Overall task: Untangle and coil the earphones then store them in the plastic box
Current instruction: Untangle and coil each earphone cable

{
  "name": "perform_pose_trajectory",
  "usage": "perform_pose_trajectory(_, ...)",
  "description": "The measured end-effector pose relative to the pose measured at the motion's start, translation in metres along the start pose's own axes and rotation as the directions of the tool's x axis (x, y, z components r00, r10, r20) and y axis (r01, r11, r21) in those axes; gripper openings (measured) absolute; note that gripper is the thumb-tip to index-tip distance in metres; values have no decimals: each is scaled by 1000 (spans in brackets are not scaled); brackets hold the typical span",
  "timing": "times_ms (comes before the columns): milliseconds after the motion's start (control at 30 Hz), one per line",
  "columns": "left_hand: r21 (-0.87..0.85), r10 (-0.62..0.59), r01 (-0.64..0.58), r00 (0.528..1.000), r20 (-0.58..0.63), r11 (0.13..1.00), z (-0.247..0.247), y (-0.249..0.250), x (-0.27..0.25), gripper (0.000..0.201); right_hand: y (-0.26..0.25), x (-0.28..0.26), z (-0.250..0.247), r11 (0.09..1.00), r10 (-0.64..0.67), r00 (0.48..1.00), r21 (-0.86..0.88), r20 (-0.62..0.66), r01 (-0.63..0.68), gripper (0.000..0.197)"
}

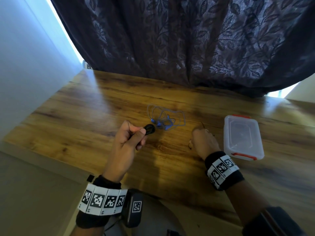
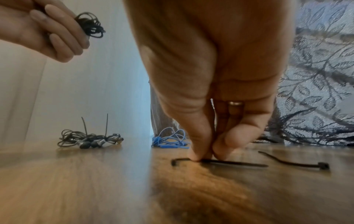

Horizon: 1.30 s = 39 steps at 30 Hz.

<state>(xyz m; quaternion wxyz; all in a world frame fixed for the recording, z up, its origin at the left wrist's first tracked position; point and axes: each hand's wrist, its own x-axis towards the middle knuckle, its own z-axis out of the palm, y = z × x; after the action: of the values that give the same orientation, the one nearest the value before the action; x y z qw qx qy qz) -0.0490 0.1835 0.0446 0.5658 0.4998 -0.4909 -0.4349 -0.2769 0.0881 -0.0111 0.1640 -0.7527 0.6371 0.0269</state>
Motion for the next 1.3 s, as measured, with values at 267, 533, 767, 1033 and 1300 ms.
perform_pose_trajectory(267, -25, -6, 5, 1000, -8, 1000, 1, 1, -2, 18, -10, 8, 5, 988, -82, 992, -127, 96, 94, 32)
perform_pose_trajectory(533, -98, 0, 2, 1000, 21, 995, 9, 4, -2, 12, -65, -25, -23, 370, -166, 986, 928, 15, 49, 8)
perform_pose_trajectory(767, -121, 39, -43, 999, -33, 992, 13, 12, -2, 12, -97, -34, -21, -10, -256, 959, 992, -125, 126, 13)
perform_pose_trajectory(1033, -85, 4, -9, 998, -62, 996, 12, 9, -2, 23, -93, -40, -23, -106, -306, 938, 985, -162, 135, 22)
perform_pose_trajectory(1300, -97, -64, 58, 996, -59, 994, 9, 7, -2, 23, -91, -41, -39, 89, -370, 922, 983, -115, 159, 26)
